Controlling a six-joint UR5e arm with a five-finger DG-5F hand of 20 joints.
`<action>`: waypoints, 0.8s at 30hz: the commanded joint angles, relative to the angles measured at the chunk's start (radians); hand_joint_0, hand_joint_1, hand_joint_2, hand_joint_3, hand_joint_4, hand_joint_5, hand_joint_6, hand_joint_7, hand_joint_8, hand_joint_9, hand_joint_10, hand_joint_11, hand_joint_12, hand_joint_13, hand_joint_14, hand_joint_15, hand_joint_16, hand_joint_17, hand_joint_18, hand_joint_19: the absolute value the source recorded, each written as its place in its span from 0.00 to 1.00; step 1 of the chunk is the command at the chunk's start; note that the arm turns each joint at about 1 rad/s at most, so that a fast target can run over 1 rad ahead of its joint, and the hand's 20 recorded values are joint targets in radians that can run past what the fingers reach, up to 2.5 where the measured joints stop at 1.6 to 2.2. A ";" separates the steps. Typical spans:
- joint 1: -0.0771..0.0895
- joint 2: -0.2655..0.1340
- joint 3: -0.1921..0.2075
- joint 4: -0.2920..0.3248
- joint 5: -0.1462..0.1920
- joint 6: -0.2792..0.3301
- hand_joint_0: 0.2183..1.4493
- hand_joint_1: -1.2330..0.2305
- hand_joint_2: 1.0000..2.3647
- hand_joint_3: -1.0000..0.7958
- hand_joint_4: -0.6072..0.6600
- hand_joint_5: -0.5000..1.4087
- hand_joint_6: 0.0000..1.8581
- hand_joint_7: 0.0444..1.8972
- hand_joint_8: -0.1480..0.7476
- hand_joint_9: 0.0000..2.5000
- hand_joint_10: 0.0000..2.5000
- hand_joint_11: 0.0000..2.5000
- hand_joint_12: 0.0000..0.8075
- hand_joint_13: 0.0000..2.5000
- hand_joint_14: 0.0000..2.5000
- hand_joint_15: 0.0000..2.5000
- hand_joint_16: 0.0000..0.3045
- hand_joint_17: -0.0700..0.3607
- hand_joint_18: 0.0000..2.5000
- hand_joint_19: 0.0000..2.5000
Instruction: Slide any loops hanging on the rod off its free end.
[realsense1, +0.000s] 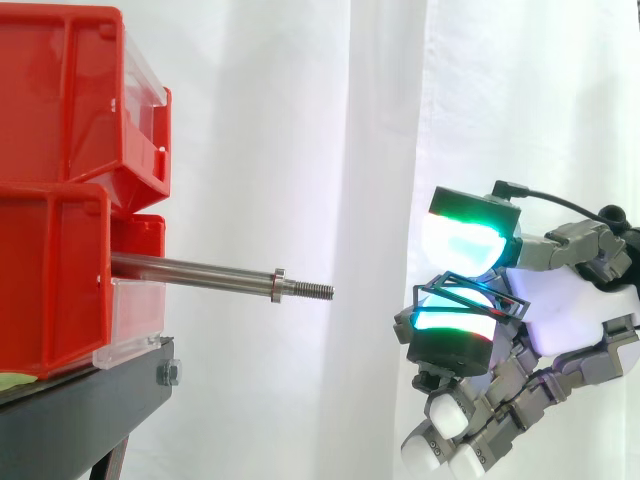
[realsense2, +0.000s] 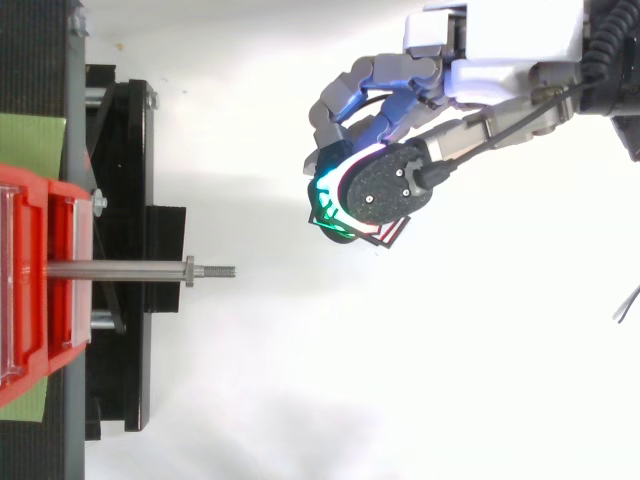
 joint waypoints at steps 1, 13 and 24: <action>0.000 0.000 0.001 -0.002 0.000 0.000 0.31 0.49 0.00 0.28 0.57 0.17 0.43 0.64 0.44 0.31 0.00 0.07 0.28 0.25 0.00 0.00 0.12 0.35 0.21 0.05; 0.001 0.000 0.001 -0.005 -0.002 0.002 0.31 0.35 0.01 0.33 0.55 0.16 0.44 0.64 0.43 0.30 0.00 0.08 0.28 0.25 0.00 0.00 0.12 0.36 0.21 0.05; 0.001 0.000 0.001 -0.009 0.000 0.003 0.33 0.30 0.00 0.28 0.56 0.16 0.44 0.63 0.43 0.29 0.00 0.07 0.28 0.25 0.00 0.00 0.12 0.35 0.21 0.05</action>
